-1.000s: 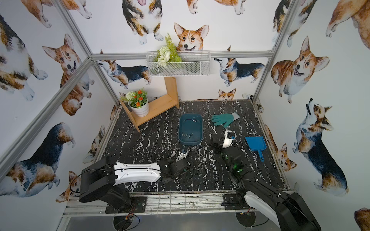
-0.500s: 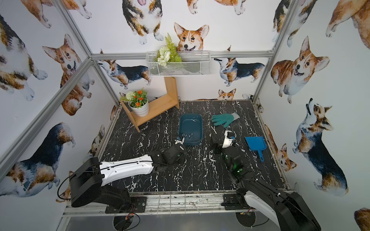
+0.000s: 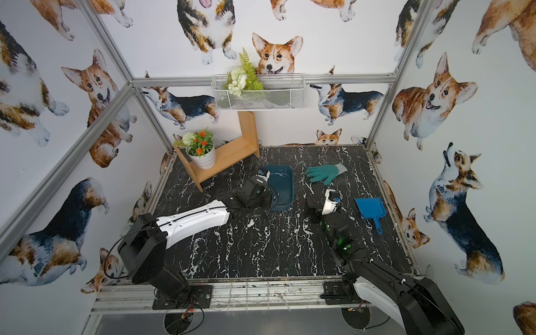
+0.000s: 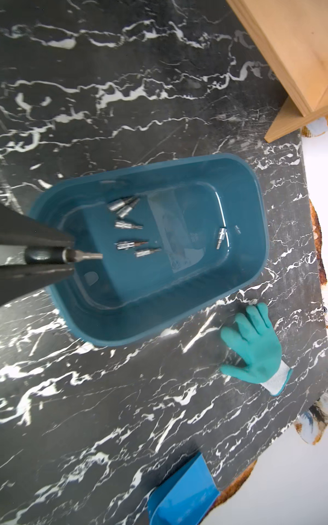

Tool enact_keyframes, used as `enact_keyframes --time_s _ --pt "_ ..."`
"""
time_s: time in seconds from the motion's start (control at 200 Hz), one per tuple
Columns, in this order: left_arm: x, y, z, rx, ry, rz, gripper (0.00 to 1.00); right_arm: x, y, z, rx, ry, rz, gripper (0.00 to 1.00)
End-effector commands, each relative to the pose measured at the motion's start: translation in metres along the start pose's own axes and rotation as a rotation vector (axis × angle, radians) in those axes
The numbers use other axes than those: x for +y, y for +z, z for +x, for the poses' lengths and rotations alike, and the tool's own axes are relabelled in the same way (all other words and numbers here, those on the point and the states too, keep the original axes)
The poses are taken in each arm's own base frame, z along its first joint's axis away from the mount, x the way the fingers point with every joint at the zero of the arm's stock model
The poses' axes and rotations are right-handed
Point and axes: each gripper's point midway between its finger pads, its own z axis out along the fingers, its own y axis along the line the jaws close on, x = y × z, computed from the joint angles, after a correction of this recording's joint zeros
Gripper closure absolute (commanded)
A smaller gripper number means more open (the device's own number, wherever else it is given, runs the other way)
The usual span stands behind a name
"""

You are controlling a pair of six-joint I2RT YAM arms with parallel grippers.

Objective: Put the bit on the desktop into the storage box
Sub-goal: Place the screwdriver bit in the storage box, then pick up the screwdriver bit from the center of the board.

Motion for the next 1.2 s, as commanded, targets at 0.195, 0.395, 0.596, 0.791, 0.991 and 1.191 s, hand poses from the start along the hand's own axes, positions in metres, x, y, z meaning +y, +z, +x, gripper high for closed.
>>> enact_keyframes --time_s 0.195,0.395,0.596,0.791,0.991,1.191 --pt "0.004 0.05 -0.015 0.002 0.019 0.034 0.84 0.006 0.001 -0.008 -0.028 0.015 -0.025 0.0" --pt "0.008 0.055 -0.021 -0.014 0.002 0.037 0.57 0.008 0.003 -0.006 -0.015 0.011 -0.031 0.0" --pt "0.019 0.026 -0.038 -0.068 -0.03 0.035 0.4 0.021 0.008 0.001 0.074 0.022 -0.076 0.01" --pt "0.042 -0.031 -0.044 -0.17 -0.098 0.033 0.17 0.03 0.006 0.022 0.243 0.078 -0.096 0.05" --pt "0.078 -0.085 -0.019 -0.258 -0.157 -0.019 0.02 0.044 -0.005 0.04 0.388 0.084 -0.098 0.09" --pt "0.114 -0.118 0.032 -0.318 -0.157 -0.1 0.0 0.066 -0.02 0.068 0.522 0.042 -0.087 0.11"
